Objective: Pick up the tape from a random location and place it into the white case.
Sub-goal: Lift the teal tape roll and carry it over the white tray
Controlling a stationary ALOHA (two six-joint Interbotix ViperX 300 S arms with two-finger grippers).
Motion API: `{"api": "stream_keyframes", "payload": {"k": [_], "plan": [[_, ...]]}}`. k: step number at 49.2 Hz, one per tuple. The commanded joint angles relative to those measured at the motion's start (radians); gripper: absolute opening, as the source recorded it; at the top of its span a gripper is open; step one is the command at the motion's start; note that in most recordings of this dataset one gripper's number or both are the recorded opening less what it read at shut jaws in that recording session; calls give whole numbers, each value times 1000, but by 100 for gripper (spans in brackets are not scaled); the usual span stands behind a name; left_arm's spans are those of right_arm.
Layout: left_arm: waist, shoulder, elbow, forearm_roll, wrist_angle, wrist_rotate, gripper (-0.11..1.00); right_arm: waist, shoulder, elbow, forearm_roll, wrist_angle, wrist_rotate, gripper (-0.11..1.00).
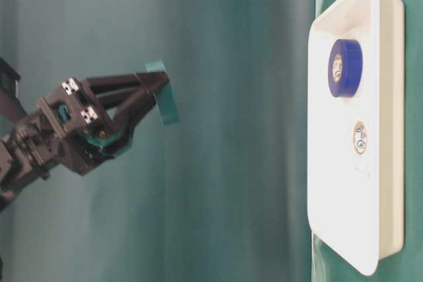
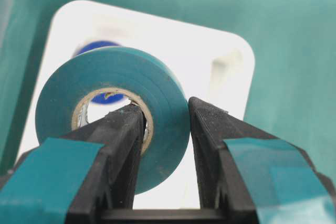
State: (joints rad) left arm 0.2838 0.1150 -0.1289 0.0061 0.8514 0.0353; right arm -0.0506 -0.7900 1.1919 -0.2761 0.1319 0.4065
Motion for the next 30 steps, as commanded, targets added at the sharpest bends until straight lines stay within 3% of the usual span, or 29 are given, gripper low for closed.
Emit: {"api": "stream_keyframes", "payload": {"k": [1,18,30], "plan": [[-2,-51,8,2,-26,2,23,-9,3,-23,-3,-5,-2,83],[9,-86,71,2,-35,5,23,-14,3,-25,-3,-5,-2,83],[52,-153,195,2,-49,2,23,-14,3,-25,-3,-5,-2,83]]}}
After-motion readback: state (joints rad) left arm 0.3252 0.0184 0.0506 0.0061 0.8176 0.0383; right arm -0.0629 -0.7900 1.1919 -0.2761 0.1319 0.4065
